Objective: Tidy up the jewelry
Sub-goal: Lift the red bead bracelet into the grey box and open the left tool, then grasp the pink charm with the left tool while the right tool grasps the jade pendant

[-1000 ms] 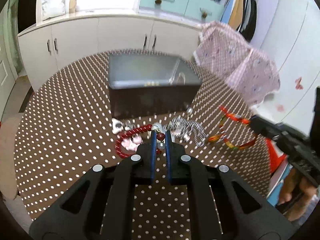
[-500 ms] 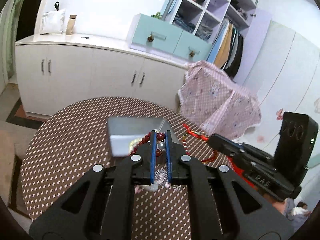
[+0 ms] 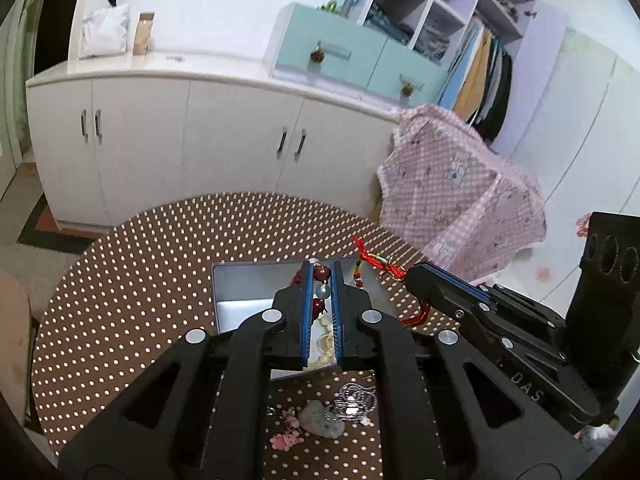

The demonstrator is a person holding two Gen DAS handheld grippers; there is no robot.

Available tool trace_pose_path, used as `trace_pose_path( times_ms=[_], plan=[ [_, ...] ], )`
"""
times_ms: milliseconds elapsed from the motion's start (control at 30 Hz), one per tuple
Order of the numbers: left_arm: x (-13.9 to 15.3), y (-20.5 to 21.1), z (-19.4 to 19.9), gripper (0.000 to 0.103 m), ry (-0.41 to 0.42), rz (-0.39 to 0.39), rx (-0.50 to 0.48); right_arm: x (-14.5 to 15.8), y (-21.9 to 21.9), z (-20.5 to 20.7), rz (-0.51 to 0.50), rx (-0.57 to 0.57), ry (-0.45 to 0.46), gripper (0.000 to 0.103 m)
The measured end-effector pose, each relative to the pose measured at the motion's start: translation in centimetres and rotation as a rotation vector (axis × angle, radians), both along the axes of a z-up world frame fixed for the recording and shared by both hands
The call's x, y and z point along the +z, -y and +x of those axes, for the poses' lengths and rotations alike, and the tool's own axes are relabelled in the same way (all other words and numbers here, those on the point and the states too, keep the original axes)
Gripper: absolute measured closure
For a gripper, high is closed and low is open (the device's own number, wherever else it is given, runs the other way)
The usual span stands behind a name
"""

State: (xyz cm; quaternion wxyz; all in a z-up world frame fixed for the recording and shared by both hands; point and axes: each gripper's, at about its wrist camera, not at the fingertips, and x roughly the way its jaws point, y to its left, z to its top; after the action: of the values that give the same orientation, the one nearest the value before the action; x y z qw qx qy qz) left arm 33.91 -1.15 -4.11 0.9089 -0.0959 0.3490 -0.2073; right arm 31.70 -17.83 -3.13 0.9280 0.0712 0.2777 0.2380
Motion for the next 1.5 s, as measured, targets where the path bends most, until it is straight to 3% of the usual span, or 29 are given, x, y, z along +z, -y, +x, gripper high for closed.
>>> trace_pose_path(
  times_ms=[300, 600, 800, 967, 1000, 1033, 1067, 1100, 1133, 1300, 1500],
  plan=[
    [-2.7, 0.3, 1.3, 0.094, -0.083, 0.018, -0.013, -2.6, -0.5, 0.6, -0.019, 0.002, -0.067, 0.099],
    [-3.2, 0.4, 1.1, 0.094, -0.130, 0.026, -0.009, -2.0, 0.4, -0.6, 0.007, -0.010, -0.065, 0.095],
    [-1.1, -1.0, -1.9, 0.094, -0.056, 0.040, 0.031, -0.2, 2.2, -3.3, 0.040, -0.026, -0.022, 0.090],
    [0.3, -2.6, -5.8, 0.093, 0.025, 0.110, 0.153, 0.6, 2.7, -6.0, 0.027, -0.027, 0.005, 0.081],
    [0.4, -2.8, -6.4, 0.090, 0.036, 0.114, 0.158, 0.6, 2.8, -6.4, 0.024, -0.028, 0.008, 0.078],
    [0.6, -3.1, -7.0, 0.076, 0.043, 0.111, 0.162, 0.5, 2.8, -7.0, 0.016, -0.028, 0.011, 0.078],
    [0.6, -3.4, -7.6, 0.030, 0.044, 0.106, 0.173, 0.4, 2.8, -7.5, 0.007, -0.028, 0.011, 0.077],
    [0.7, -4.0, -8.9, 0.013, 0.084, 0.080, 0.207, 0.2, 2.8, -8.0, 0.000, -0.030, 0.011, 0.076],
    [0.8, -4.2, -9.7, 0.013, 0.117, 0.081, 0.234, 0.1, 2.8, -8.4, -0.006, -0.032, 0.011, 0.075],
    [-0.4, -4.0, -11.8, 0.013, 0.129, 0.184, 0.237, -1.3, 2.8, -9.9, -0.015, -0.033, -0.010, 0.072],
    [-3.2, -3.1, -12.1, 0.013, 0.074, 0.233, 0.199, -3.4, 3.0, -10.7, -0.017, -0.039, -0.052, 0.071]
  ],
)
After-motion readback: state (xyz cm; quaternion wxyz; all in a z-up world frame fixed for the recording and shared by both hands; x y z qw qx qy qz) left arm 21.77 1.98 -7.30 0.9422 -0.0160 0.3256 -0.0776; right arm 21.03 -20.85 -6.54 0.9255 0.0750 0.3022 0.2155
